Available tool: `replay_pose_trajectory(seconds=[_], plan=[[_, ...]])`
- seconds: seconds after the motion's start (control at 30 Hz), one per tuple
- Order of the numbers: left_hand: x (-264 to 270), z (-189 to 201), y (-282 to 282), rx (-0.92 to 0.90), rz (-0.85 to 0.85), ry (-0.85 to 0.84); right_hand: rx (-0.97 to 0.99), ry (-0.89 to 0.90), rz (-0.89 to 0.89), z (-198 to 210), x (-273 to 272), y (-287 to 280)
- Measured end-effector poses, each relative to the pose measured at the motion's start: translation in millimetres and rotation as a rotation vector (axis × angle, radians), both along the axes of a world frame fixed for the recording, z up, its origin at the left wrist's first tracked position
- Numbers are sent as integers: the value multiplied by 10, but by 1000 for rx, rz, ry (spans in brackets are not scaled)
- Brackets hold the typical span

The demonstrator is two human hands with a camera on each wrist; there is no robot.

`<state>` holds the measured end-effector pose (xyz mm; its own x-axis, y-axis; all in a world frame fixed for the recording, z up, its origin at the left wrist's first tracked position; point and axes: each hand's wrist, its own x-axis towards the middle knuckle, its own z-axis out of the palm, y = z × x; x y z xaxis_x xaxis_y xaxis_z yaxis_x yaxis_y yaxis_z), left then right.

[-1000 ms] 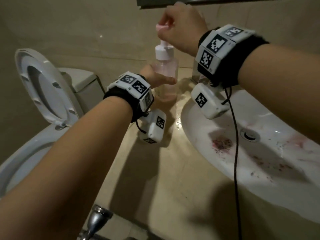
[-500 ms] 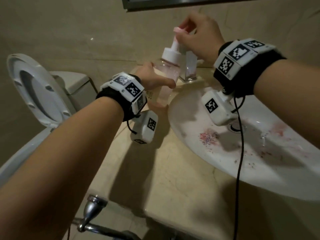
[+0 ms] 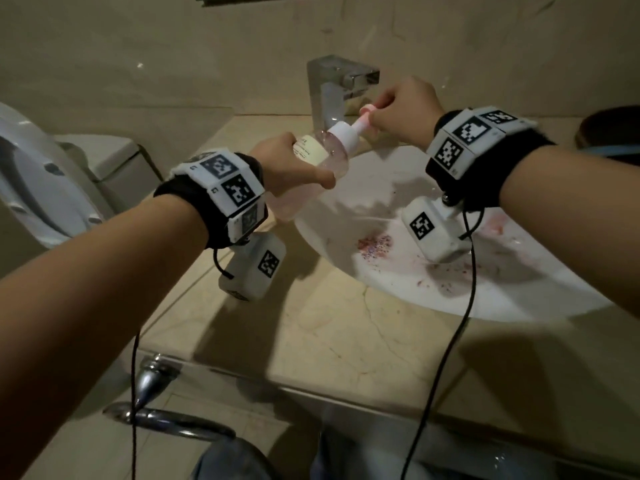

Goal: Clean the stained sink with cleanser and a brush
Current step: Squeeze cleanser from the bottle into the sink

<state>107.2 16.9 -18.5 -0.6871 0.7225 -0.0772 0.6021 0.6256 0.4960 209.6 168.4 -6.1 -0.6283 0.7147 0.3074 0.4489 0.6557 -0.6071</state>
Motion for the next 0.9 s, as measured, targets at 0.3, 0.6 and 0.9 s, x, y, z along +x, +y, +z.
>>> replay_pose_trajectory(seconds=[0.3,0.6,0.9], plan=[[-52,-119,38,20,16,134,74,-38,-20,-164,-136,-110],[18,-96,-37,48,20,167,51,44,-57,-78,-187,-225],[129,-85,-204,-19,-25,113,-57,48,-8,-61,-76,-178]])
